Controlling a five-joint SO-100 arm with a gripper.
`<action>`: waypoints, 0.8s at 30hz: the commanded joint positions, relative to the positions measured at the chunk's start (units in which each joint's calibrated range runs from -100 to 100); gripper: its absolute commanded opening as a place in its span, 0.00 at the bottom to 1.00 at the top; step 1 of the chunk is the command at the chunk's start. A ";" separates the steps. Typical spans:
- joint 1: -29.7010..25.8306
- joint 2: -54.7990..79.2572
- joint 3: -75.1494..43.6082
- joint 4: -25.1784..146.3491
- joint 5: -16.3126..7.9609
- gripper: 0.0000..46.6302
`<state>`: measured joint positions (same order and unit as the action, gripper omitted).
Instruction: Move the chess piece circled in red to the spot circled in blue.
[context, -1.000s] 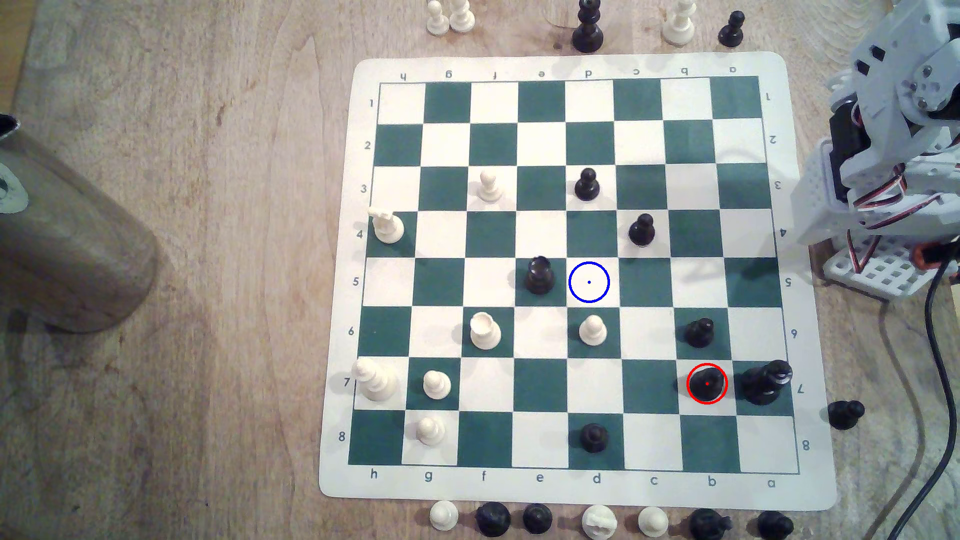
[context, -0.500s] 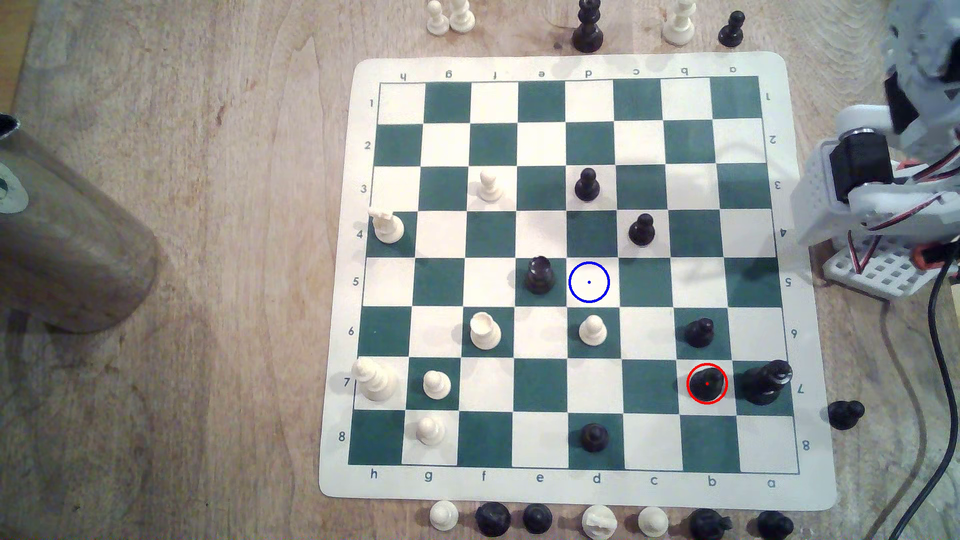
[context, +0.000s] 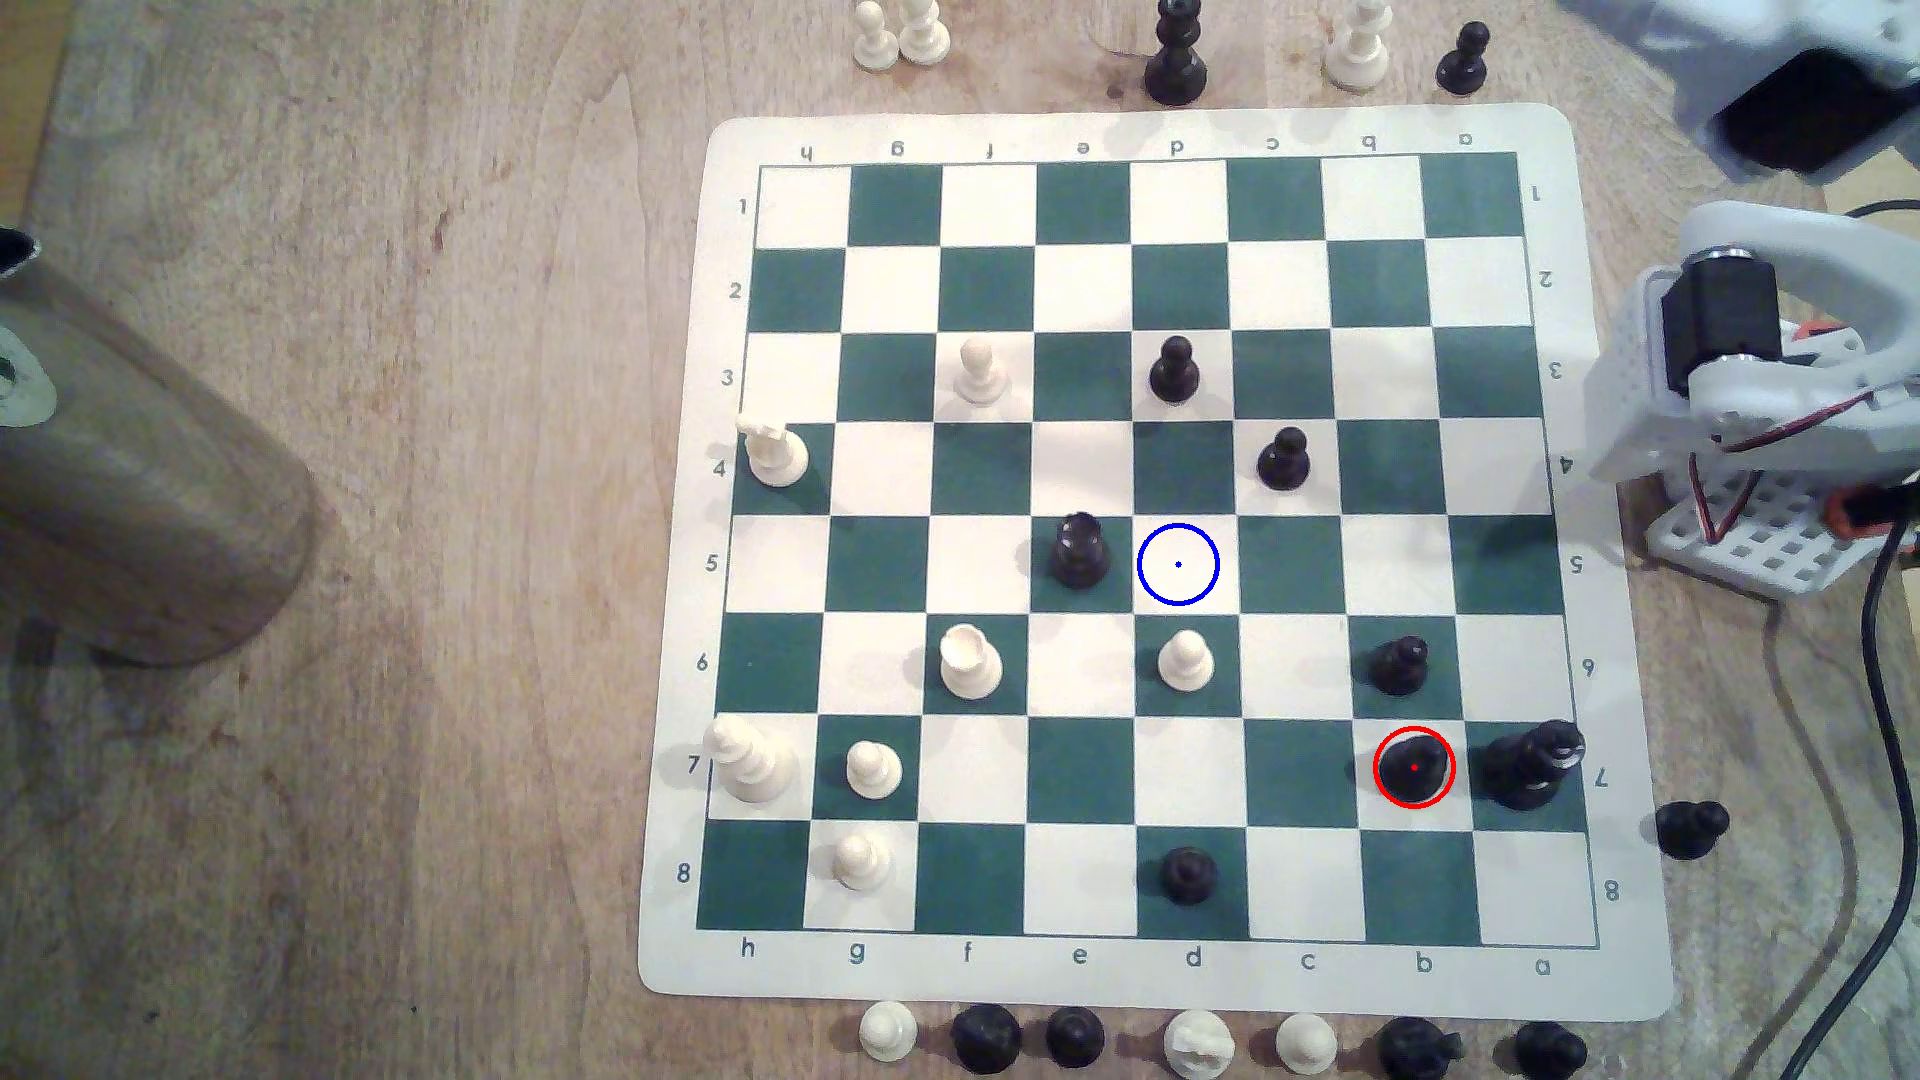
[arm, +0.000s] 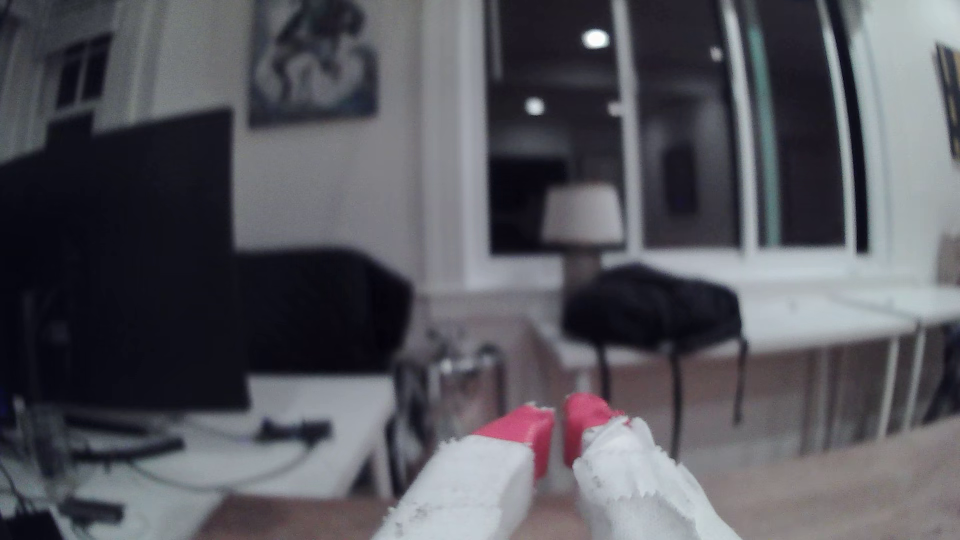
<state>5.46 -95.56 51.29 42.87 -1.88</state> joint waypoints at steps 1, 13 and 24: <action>-3.07 2.44 -5.59 13.81 1.42 0.05; -26.61 13.98 -8.31 40.34 2.00 0.28; -39.83 30.36 -1.42 31.17 -1.37 0.35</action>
<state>-32.60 -72.60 48.40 81.12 -2.52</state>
